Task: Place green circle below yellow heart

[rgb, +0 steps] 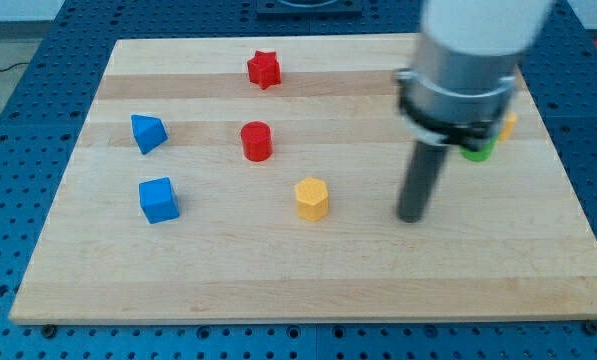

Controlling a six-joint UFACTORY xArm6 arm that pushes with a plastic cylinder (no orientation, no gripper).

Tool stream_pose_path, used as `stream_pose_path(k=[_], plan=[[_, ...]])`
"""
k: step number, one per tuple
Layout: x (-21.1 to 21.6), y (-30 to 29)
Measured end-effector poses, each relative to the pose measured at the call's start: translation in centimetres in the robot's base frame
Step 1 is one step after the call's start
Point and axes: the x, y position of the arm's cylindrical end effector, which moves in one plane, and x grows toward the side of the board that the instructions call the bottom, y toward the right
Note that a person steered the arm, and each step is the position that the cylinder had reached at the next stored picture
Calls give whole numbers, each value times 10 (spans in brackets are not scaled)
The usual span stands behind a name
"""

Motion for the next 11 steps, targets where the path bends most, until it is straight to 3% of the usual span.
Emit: stream_pose_path(k=[2, 3, 6, 11], plan=[[-98, -25], [-108, -2], [-103, 79], [-56, 122]])
